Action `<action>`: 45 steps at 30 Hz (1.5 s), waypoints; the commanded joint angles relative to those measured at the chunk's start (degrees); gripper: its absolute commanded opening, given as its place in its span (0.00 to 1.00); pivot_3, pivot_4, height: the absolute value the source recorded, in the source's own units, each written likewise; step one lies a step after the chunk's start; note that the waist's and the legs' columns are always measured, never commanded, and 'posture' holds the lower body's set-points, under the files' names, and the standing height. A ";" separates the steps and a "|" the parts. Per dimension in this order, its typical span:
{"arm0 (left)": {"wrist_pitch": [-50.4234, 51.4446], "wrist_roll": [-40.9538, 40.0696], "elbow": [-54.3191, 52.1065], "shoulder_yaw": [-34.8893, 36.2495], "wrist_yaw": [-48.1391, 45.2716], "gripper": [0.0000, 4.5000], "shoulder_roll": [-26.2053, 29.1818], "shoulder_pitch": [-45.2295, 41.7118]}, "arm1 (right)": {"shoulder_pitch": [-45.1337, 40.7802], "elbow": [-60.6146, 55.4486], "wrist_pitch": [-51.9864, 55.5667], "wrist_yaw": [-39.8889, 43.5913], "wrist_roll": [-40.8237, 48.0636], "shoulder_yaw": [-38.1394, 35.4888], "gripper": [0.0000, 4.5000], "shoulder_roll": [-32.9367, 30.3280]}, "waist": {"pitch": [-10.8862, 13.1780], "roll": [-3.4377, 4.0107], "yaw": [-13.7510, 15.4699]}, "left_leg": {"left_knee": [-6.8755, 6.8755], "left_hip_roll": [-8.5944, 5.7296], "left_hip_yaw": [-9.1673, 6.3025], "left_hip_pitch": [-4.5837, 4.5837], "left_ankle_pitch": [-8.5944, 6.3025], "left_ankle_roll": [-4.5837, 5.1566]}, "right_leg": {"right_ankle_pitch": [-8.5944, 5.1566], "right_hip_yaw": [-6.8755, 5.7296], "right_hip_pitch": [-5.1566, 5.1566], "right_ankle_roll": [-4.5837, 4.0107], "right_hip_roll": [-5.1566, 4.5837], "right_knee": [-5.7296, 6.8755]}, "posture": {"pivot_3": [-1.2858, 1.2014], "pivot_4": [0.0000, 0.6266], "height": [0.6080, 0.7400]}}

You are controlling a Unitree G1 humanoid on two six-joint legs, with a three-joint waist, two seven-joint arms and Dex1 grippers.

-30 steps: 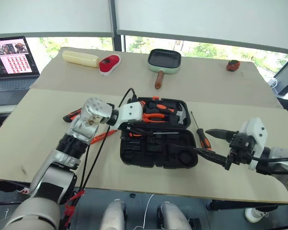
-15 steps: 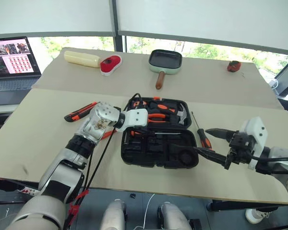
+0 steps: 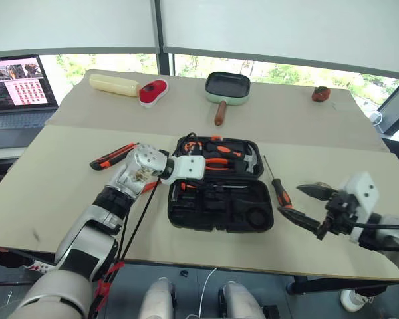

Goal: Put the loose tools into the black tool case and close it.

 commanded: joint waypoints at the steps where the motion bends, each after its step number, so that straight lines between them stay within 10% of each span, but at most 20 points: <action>1: 16.83 -12.80 -13.91 8.78 -5.06 0.25 5.26 0.61 | 7.33 -1.40 1.58 -0.77 1.16 -11.81 1.00 2.41 | 0.00 0.02 -0.06 | -0.03 0.03 -0.02 -0.12 0.00 0.00 | -0.01 -0.02 -0.12 -0.01 0.02 0.01 | 0.52 0.24 1.00; 11: 38.62 -33.63 -35.51 16.72 -7.76 0.99 14.90 7.96 | 10.47 -2.59 3.66 -4.52 2.54 -12.27 1.00 5.89 | -0.03 0.24 -0.91 | -0.06 0.10 0.02 0.38 -0.01 -0.02 | -0.26 -0.02 0.30 0.10 -0.02 -0.04 | 0.52 0.24 1.00; 23: 37.43 -35.44 -40.87 16.21 -1.13 0.99 16.24 11.33 | -17.70 13.80 0.96 -19.89 -11.80 15.79 1.00 12.06 | 0.03 0.25 -0.82 | -0.36 -0.03 0.06 0.37 0.00 -0.02 | -0.23 0.11 0.17 -0.08 0.00 -0.12 | 0.52 0.24 1.00; 33: 34.84 -34.88 -40.61 15.47 0.78 0.99 17.46 12.19 | -18.45 19.71 -2.78 -19.74 -16.51 21.98 1.00 14.80 | 0.03 0.24 -0.76 | -0.40 -0.12 0.05 0.37 0.00 -0.02 | -0.25 0.10 0.20 -0.01 -0.09 -0.12 | 0.52 0.24 1.00; 45: 31.77 -32.89 -38.35 14.06 1.33 1.00 16.81 11.42 | -15.47 14.71 -1.00 -22.22 -15.26 21.92 0.62 17.30 | 0.03 0.24 -0.58 | -0.40 -0.13 0.06 0.36 0.00 -0.02 | -0.26 0.11 0.18 -0.01 -0.10 -0.12 | 0.52 0.24 1.00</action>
